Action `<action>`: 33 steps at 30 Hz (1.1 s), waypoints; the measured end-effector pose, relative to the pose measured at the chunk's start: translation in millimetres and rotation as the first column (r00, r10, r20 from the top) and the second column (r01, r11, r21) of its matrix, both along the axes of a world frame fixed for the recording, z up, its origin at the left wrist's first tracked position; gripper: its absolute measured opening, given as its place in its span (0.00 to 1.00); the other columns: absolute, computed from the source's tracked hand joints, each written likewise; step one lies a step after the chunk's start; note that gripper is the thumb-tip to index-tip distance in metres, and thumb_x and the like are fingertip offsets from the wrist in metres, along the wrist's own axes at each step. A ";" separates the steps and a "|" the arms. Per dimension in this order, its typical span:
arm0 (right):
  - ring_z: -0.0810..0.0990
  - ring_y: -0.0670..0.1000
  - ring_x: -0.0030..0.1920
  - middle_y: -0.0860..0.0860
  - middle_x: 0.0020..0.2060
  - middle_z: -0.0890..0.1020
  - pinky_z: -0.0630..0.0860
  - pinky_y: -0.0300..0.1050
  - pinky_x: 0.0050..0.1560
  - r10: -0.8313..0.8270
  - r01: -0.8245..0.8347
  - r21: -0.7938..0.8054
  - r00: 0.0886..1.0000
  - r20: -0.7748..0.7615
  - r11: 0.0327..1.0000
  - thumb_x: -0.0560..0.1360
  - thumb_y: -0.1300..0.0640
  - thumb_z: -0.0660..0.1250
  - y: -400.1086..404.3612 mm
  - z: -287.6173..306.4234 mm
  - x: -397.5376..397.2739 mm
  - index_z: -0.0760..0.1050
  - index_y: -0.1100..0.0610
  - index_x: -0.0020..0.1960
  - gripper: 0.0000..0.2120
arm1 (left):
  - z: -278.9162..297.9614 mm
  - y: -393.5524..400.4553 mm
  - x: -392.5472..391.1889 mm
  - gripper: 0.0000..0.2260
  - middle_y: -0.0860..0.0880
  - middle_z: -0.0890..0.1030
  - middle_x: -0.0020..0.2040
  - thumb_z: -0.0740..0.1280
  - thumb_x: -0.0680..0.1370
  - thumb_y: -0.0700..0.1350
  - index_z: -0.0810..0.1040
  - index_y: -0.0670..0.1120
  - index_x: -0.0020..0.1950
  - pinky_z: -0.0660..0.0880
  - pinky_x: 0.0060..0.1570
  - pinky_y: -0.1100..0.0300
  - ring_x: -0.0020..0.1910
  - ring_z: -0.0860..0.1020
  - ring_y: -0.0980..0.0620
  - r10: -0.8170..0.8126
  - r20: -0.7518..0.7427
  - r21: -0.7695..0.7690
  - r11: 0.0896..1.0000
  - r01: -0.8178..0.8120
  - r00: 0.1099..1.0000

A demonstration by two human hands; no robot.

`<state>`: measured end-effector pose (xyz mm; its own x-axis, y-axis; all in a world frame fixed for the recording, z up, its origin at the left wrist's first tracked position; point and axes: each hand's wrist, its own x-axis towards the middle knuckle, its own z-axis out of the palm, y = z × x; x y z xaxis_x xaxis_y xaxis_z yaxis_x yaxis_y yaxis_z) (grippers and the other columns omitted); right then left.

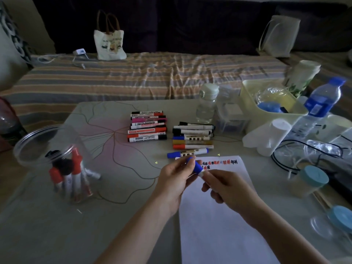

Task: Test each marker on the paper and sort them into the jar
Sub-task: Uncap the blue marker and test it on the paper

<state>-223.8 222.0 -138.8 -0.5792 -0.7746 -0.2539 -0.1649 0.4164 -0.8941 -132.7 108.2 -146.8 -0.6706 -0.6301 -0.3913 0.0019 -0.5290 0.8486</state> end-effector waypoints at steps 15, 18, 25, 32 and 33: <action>0.75 0.50 0.29 0.46 0.32 0.79 0.74 0.49 0.26 -0.053 -0.104 -0.118 0.490 -0.870 0.988 0.79 0.43 0.57 -20.5 -31.4 6.2 0.81 0.51 0.53 0.18 | -0.9 -6.3 -1.5 0.08 0.44 0.86 0.45 0.68 0.78 0.39 0.82 0.39 0.55 0.78 0.35 0.66 0.39 0.84 0.53 0.300 0.082 0.173 0.935 -0.310 0.950; 0.79 0.51 0.32 0.49 0.34 0.81 0.77 0.49 0.26 -0.059 -0.134 -0.127 0.422 -0.905 0.983 0.78 0.51 0.66 -19.5 -31.7 9.7 0.81 0.54 0.52 0.09 | -0.4 -5.7 -0.4 0.08 0.43 0.85 0.46 0.67 0.78 0.39 0.82 0.39 0.55 0.80 0.42 0.62 0.42 0.84 0.51 0.301 0.105 0.168 0.934 -0.316 0.948; 0.80 0.50 0.34 0.47 0.36 0.83 0.77 0.48 0.31 -0.119 -0.077 -0.210 0.616 -0.779 0.975 0.79 0.49 0.66 -15.9 -30.3 9.0 0.82 0.52 0.54 0.09 | 3.4 -2.4 2.7 0.07 0.45 0.86 0.44 0.67 0.78 0.43 0.82 0.42 0.52 0.79 0.38 0.64 0.41 0.85 0.53 0.229 0.066 0.112 0.965 -0.235 0.971; 0.66 0.44 0.27 0.49 0.30 0.72 0.63 0.39 0.28 -0.041 0.064 -0.149 0.988 0.149 0.987 0.80 0.46 0.58 -10.7 -6.3 10.1 0.78 0.59 0.49 0.18 | 9.4 5.0 1.4 0.12 0.50 0.84 0.55 0.57 0.83 0.45 0.74 0.46 0.64 0.74 0.62 0.53 0.57 0.81 0.54 -0.063 -0.147 -0.021 0.998 0.061 0.987; 0.63 0.45 0.27 0.50 0.30 0.70 0.60 0.39 0.28 -0.026 0.085 -0.152 0.934 0.355 0.985 0.81 0.48 0.57 -8.1 0.1 8.1 0.78 0.60 0.52 0.17 | 11.5 2.3 2.3 0.12 0.49 0.84 0.55 0.56 0.83 0.44 0.75 0.46 0.64 0.75 0.61 0.55 0.56 0.81 0.54 -0.089 -0.165 -0.032 0.996 0.085 0.982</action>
